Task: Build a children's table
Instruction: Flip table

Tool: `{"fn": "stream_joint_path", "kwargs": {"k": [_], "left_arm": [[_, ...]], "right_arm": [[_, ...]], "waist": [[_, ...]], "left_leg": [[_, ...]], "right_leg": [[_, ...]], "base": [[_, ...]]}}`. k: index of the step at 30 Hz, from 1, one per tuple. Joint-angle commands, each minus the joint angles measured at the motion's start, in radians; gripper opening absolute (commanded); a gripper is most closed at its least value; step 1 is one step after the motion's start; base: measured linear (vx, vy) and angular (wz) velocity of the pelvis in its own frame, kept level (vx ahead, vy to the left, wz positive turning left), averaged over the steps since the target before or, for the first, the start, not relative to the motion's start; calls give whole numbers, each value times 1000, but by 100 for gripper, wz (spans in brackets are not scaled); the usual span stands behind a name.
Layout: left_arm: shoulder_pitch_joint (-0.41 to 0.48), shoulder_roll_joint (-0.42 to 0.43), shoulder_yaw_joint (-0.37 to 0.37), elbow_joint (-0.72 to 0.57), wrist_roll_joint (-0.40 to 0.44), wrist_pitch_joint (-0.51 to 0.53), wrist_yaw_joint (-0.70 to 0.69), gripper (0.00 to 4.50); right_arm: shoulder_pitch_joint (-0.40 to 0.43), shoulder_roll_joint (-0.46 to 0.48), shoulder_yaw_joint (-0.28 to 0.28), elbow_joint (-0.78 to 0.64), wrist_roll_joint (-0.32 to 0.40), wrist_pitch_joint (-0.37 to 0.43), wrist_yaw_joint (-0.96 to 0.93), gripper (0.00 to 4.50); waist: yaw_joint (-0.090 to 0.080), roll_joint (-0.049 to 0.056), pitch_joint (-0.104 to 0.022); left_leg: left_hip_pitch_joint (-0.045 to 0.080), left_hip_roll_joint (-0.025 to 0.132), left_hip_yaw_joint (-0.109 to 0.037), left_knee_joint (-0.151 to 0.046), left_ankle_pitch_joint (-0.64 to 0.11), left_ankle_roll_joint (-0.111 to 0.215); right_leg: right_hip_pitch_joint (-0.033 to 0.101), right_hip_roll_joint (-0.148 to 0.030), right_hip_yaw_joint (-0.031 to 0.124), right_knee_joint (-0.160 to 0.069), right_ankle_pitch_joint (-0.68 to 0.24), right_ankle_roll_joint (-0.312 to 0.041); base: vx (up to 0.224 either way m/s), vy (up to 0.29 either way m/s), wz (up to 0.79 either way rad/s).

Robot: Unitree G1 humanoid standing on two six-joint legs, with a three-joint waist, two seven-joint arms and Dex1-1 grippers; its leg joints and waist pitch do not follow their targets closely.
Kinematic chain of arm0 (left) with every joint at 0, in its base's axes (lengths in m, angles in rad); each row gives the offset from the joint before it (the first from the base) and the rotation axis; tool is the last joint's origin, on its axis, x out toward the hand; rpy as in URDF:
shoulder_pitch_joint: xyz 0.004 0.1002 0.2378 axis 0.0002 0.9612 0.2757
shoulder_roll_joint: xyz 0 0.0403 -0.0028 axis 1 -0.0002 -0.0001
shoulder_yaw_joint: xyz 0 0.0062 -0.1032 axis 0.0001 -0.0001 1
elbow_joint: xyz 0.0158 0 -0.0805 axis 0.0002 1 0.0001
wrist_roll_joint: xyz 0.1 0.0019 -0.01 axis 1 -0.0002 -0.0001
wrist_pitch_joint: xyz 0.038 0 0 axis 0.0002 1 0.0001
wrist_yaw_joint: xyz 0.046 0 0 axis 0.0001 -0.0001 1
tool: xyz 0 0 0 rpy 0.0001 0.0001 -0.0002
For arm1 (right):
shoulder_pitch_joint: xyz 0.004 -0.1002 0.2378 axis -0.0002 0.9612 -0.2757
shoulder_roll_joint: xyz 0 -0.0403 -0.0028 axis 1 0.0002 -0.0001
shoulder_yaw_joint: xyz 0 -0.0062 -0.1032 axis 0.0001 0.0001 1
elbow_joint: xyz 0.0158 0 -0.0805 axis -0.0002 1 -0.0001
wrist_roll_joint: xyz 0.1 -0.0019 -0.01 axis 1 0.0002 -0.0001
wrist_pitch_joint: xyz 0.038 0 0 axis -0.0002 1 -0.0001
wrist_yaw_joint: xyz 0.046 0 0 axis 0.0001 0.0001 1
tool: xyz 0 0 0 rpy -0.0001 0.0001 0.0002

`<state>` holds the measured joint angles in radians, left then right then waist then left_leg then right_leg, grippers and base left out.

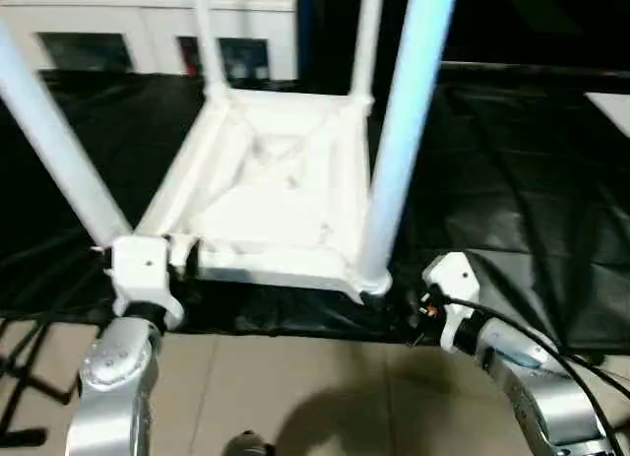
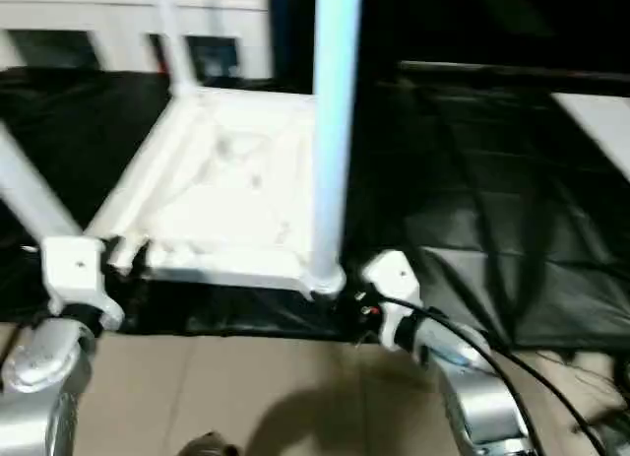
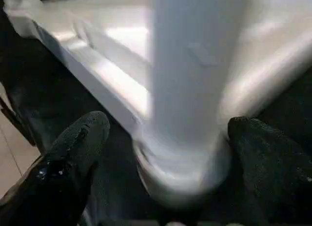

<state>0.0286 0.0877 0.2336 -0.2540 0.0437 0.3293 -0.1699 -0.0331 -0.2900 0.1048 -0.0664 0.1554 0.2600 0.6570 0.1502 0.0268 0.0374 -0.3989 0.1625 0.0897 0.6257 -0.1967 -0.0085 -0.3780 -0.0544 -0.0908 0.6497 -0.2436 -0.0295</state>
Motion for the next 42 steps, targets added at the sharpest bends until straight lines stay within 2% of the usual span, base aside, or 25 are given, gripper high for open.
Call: {"fn": "stream_joint_path", "kwargs": {"k": [1,2,3,4,5,6,7,8,9,10,13,15,18,21,22,25,26,27,29,31,32,35,36,38,42], "left_arm": [[-16,5,63,27,0,-14,61,212],[-19,1,84,26,-6,-22,78,230],[-20,-3,101,24,-18,-22,92,230],[-20,-3,103,24,-19,-22,93,240],[-19,-8,116,22,-45,-20,92,247],[-7,-8,116,15,-67,-15,72,250],[9,-8,111,7,-87,-6,49,250],[13,-8,109,5,-90,-3,45,276],[20,-11,106,2,-108,-2,35,286],[22,-12,105,1,-112,-2,31,286],[26,-10,99,-2,-116,-3,27,294],[13,-6,114,26,-126,-3,33,322],[-30,35,130,99,-142,-5,16,332],[-112,84,165,208,-144,-20,35,369],[-129,93,173,230,-146,-22,43,373],[-193,119,198,291,-151,-11,82,387],[-197,117,200,287,-153,-7,92,413],[-197,117,200,287,-153,-6,92,413],[-180,102,187,261,-158,-3,89,414],[-159,85,173,241,-160,-7,89,444],[-146,76,167,232,-152,-15,99,444],[-152,69,187,265,-140,-54,149,444],[-168,80,197,292,-136,-66,159,444],[-206,106,211,347,-143,-94,153,444],[-280,157,220,461,-143,-117,143,444]], "right_arm": [[-15,-3,-1,-15,7,5,12,441],[-17,-8,-3,-19,12,11,17,446],[-15,-17,-3,-28,27,20,30,446],[-15,-18,-2,-29,28,21,31,448],[-10,-31,1,-40,40,24,49,448],[-1,-51,5,-54,55,32,79,448],[11,-74,12,-70,67,32,113,448],[13,-79,14,-73,68,29,121,448],[18,-90,15,-81,76,33,142,448],[18,-92,15,-82,76,34,144,448],[15,-99,15,-89,80,37,153,448],[20,-103,12,-122,128,73,182,448],[30,-122,18,-164,191,121,221,448],[37,-141,29,-182,205,137,253,448],[36,-144,32,-181,203,136,258,448],[43,-158,40,-187,205,147,274,448],[48,-166,42,-192,208,151,275,448],[48,-166,42,-192,208,151,275,448],[49,-170,42,-194,212,153,271,448],[45,-168,40,-193,213,152,265,448],[42,-163,37,-191,214,148,260,448],[22,-148,37,-180,217,144,252,448],[18,-147,40,-178,219,145,254,448],[12,-145,44,-177,225,150,259,448],[1,-145,57,-169,218,146,265,448]], "waist": [[-13,8,-56],[-26,19,-56],[-28,21,-54],[-31,21,-53],[-34,17,-47],[-36,14,-43],[-36,9,-36],[-39,3,-30],[-47,-1,-21],[-47,-1,-24],[-53,-4,-27],[-57,-8,-28],[-61,-15,-26],[-58,-10,-29],[-56,-6,-30],[-57,-3,-34],[-56,2,-35],[-57,0,-37],[-57,4,-41],[-57,2,-43],[-57,0,-46],[-55,1,-52],[-56,-4,-50],[-51,-3,-46],[-51,0,-44]], "left_leg": [[39,85,-9,-70,63,183],[39,112,-21,-77,22,192],[37,118,-22,-82,-24,170],[34,116,-21,-87,-76,141],[31,94,-3,-102,-246,48],[31,87,4,-104,-298,22],[37,82,13,-110,-381,-28],[38,78,18,-113,-418,-45],[48,70,24,-118,-503,-83],[52,69,24,-119,-509,-89],[33,71,21,-126,-439,-79],[39,70,24,-122,-440,-70],[37,65,27,-116,-419,-54],[40,62,30,-114,-377,-48],[41,63,29,-115,-372,-49],[35,65,29,-116,-345,-47],[36,66,28,-116,-342,-48],[33,69,28,-117,-327,-45],[31,71,30,-114,-290,-36],[29,72,31,-112,-266,-30],[26,72,33,-109,-228,-16],[26,70,35,-100,-177,10],[24,69,36,-101,-163,19],[28,65,38,-101,-190,23],[35,69,36,-108,-243,-8]], "right_leg": [[23,-57,53,-79,-19,-201],[21,-54,45,-59,18,-203],[22,-58,47,-62,25,-196],[26,-63,49,-64,32,-192],[33,-77,55,-82,-2,-185],[33,-81,58,-91,-36,-178],[28,-86,66,-106,-124,-155],[24,-88,70,-114,-180,-141],[18,-94,78,-134,-352,-93],[19,-98,78,-139,-383,-81],[28,-97,79,-138,-333,-58],[21,-96,81,-141,-345,-61],[19,-98,83,-147,-403,-50],[15,-96,82,-150,-402,-39],[16,-97,81,-149,-393,-44],[23,-94,79,-140,-311,-71],[24,-94,79,-137,-294,-78],[28,-95,79,-132,-246,-95],[30,-93,79,-124,-155,-124],[34,-94,79,-119,-113,-138],[38,-94,78,-112,-47,-156],[41,-93,76,-105,30,-172],[41,-91,75,-104,44,-174],[37,-90,76,-111,-17,-162],[33,-91,76,-115,-107,-142]], "base": [[9,104,11],[-9,113,5],[-9,113,5],[-22,106,-1],[-35,85,0],[-35,85,0],[-39,63,4],[0,0,0],[0,0,0],[0,0,0],[0,0,0],[0,0,0],[0,0,0],[0,0,0],[0,0,0],[0,0,0],[0,0,0],[0,0,0],[0,0,0],[0,0,0],[0,0,0],[0,0,0],[0,0,0],[0,0,0],[0,0,0]]}}
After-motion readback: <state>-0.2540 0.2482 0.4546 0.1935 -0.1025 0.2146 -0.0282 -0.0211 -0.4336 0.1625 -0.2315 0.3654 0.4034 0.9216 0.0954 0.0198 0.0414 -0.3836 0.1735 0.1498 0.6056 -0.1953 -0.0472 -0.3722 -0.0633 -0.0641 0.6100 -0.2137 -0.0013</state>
